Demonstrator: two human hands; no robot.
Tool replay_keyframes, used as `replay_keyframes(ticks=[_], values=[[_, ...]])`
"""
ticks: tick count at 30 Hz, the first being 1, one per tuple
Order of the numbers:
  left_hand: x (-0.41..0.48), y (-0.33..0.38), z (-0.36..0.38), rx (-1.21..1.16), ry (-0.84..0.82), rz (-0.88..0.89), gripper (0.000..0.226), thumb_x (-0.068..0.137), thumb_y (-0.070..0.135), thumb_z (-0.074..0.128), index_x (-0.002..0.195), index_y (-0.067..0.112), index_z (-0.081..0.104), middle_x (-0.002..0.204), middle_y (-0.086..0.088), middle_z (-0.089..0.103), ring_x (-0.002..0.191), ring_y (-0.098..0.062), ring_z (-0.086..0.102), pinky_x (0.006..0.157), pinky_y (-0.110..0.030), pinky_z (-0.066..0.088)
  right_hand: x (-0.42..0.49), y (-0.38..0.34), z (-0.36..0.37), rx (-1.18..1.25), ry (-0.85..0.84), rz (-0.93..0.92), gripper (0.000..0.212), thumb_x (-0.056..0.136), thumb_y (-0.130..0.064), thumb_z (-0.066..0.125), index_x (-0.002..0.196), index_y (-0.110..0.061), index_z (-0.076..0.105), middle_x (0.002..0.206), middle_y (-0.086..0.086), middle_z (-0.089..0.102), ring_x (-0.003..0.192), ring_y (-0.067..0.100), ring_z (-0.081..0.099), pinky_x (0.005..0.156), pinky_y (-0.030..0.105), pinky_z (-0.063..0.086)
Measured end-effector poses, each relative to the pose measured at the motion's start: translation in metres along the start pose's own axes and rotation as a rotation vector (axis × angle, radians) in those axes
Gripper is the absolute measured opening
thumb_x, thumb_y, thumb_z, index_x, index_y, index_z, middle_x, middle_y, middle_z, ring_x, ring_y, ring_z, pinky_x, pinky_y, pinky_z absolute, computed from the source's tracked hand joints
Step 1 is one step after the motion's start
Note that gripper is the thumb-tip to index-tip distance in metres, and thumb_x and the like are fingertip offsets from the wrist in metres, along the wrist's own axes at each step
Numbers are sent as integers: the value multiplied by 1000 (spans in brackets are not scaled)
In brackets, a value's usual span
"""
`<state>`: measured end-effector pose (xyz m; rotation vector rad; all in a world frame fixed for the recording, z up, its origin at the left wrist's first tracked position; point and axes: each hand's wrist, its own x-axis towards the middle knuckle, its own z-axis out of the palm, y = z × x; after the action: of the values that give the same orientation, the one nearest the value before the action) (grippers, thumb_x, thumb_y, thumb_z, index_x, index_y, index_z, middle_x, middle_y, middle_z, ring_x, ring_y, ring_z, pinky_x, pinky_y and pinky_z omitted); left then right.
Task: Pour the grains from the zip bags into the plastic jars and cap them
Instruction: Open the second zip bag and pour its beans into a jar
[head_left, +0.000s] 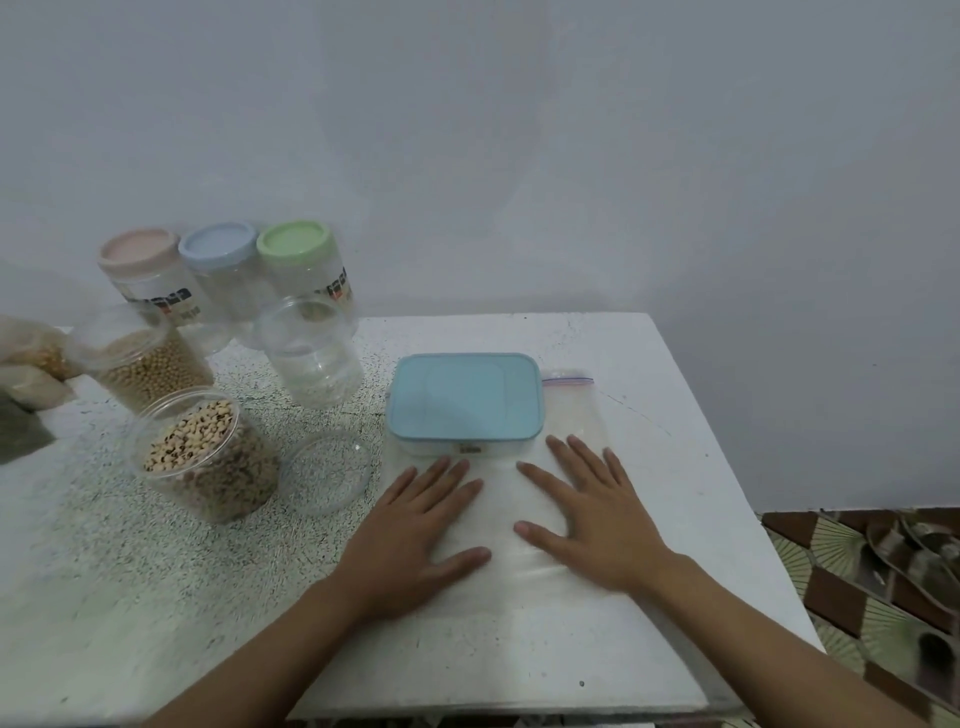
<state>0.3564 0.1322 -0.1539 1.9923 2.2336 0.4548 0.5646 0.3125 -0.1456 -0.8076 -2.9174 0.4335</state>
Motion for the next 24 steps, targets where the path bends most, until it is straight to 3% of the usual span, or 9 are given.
replay_keyframes(ticks=[2, 4, 6, 8, 12, 15, 19, 24], values=[[2, -3, -3, -246, 111, -27, 66, 97, 74, 37, 144, 32, 55, 161, 12, 37, 151, 2, 22, 124, -29, 17, 4, 2, -7, 148, -8, 26, 80, 81, -83, 46, 151, -45, 39, 168, -12, 16, 156, 9, 3, 127, 41, -1], [3, -8, -10, -425, 251, -86, 46, 97, 62, 51, 117, 26, 71, 132, 10, 62, 131, -3, 50, 111, -29, 38, 7, 3, -17, 325, 27, 89, 66, 77, -70, 68, 135, -40, 58, 160, -12, 36, 153, 8, 21, 126, 38, 12], [-1, -11, -18, -384, 362, -110, 34, 97, 49, 56, 100, 21, 74, 105, 10, 66, 108, -8, 58, 95, -31, 45, 8, 2, -26, 491, 129, 172, 35, 79, -42, 82, 111, -33, 71, 140, -9, 57, 140, 11, 42, 119, 32, 28], [-7, -13, -29, -368, 400, -123, 33, 97, 46, 56, 91, 19, 74, 93, 12, 65, 95, -8, 59, 86, -29, 47, 8, 0, -30, 514, 280, 192, 17, 81, -25, 81, 95, -26, 72, 114, -10, 67, 117, 13, 57, 105, 32, 42], [-23, -18, -60, -356, 421, -151, 31, 96, 43, 55, 88, 20, 74, 82, 17, 66, 75, -9, 63, 67, -22, 49, 10, -28, -35, 513, 425, 63, 13, 82, -16, 77, 81, -24, 67, 82, -14, 66, 82, 9, 62, 76, 31, 51], [-37, -23, -91, -291, 468, -160, 29, 96, 41, 55, 88, 20, 73, 76, 16, 65, 68, -11, 60, 61, -18, 44, 17, -63, -39, 581, 369, -70, 12, 84, -15, 74, 80, -23, 67, 76, -13, 65, 75, 12, 63, 69, 28, 51], [-56, -34, -135, -153, 560, -174, 28, 96, 37, 57, 91, 15, 74, 79, 9, 65, 73, -8, 59, 65, -22, 47, 34, -113, -42, 630, 238, -256, 1, 88, -18, 71, 87, -19, 70, 79, -12, 67, 72, 10, 64, 66, 25, 52], [-81, -66, -173, 40, 711, -247, 17, 91, 26, 67, 94, 10, 75, 89, 4, 64, 85, -20, 56, 75, -31, 44, 72, -168, -31, 581, 45, -301, 12, 95, -25, 65, 106, -22, 68, 93, -10, 64, 82, 9, 63, 75, 30, 56]])
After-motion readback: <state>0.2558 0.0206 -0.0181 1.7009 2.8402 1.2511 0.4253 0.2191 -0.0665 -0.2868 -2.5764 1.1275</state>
